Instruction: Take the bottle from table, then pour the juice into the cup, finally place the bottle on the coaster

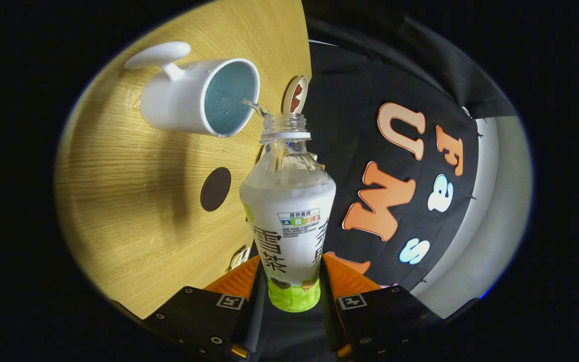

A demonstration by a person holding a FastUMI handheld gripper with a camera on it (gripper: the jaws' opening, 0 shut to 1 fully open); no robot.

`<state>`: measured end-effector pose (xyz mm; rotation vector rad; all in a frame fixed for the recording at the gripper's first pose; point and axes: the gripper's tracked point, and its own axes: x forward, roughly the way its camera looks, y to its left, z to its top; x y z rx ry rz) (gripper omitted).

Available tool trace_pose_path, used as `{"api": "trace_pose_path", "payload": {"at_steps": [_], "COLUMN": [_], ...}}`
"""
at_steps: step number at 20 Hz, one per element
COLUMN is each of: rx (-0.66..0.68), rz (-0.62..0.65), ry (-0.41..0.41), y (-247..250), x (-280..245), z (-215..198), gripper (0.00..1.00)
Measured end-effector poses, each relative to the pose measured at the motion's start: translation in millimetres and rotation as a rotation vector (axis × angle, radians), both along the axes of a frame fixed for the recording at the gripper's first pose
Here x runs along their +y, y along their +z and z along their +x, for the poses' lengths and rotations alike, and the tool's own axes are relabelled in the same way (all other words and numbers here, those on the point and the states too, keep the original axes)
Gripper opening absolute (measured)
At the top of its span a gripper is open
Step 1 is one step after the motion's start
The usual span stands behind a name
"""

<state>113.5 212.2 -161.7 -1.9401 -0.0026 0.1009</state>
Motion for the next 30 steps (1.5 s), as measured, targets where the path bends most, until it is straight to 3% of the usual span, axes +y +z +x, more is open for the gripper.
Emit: {"api": "trace_pose_path", "payload": {"at_steps": [30], "rx": [0.005], "rz": [-0.186], "ry": [0.043], "y": [17.0], "x": [20.4], "z": [-0.2], "gripper": [0.52]}}
